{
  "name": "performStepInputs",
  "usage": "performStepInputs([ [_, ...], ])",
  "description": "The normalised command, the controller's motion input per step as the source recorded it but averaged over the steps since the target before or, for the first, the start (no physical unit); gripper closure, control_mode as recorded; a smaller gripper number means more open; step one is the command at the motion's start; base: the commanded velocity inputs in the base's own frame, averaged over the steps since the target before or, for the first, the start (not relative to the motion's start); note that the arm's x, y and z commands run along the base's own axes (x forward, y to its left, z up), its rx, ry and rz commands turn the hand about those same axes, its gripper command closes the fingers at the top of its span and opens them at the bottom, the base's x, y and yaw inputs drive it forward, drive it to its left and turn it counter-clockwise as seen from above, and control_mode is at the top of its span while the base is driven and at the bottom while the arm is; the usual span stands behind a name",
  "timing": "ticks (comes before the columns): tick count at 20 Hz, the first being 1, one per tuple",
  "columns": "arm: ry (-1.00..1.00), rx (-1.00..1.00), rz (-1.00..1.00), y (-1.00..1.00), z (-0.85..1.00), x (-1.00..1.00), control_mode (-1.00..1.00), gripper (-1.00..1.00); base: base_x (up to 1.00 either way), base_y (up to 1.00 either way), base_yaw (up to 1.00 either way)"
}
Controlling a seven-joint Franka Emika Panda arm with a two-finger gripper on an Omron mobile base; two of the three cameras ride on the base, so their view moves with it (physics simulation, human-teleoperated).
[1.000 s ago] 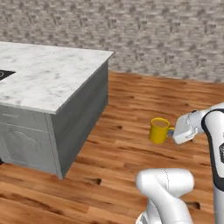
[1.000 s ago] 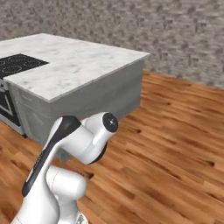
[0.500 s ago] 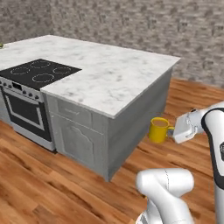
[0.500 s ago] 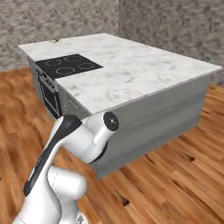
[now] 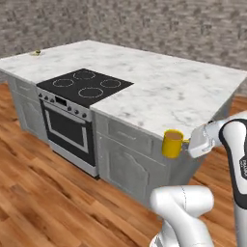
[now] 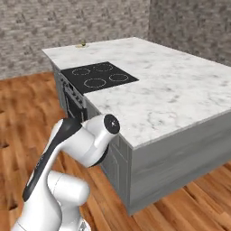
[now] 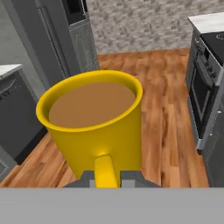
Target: Pick up the brewed coffee from the coffee machine and place it next to the breakfast plate on the dining counter.
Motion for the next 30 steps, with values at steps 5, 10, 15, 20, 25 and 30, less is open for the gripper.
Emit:
performStepInputs([
  [5,0.0,0.0,0.0,0.0,0.0,0.0,1.0,1.0,0.94,1.0,0.26],
  [10,0.0,0.0,0.0,0.0,0.0,0.0,1.0,1.0,1.0,1.0,0.21],
  [15,0.0,0.0,0.0,0.0,0.0,0.0,1.0,1.0,1.0,1.0,0.15],
  [20,0.0,0.0,0.0,0.0,0.0,0.0,1.0,1.0,1.0,1.0,0.03],
  [25,0.0,0.0,0.0,0.0,0.0,0.0,1.0,1.0,1.0,1.0,0.0],
  [30,0.0,0.0,0.0,0.0,0.0,0.0,1.0,1.0,1.0,1.0,-0.1],
])
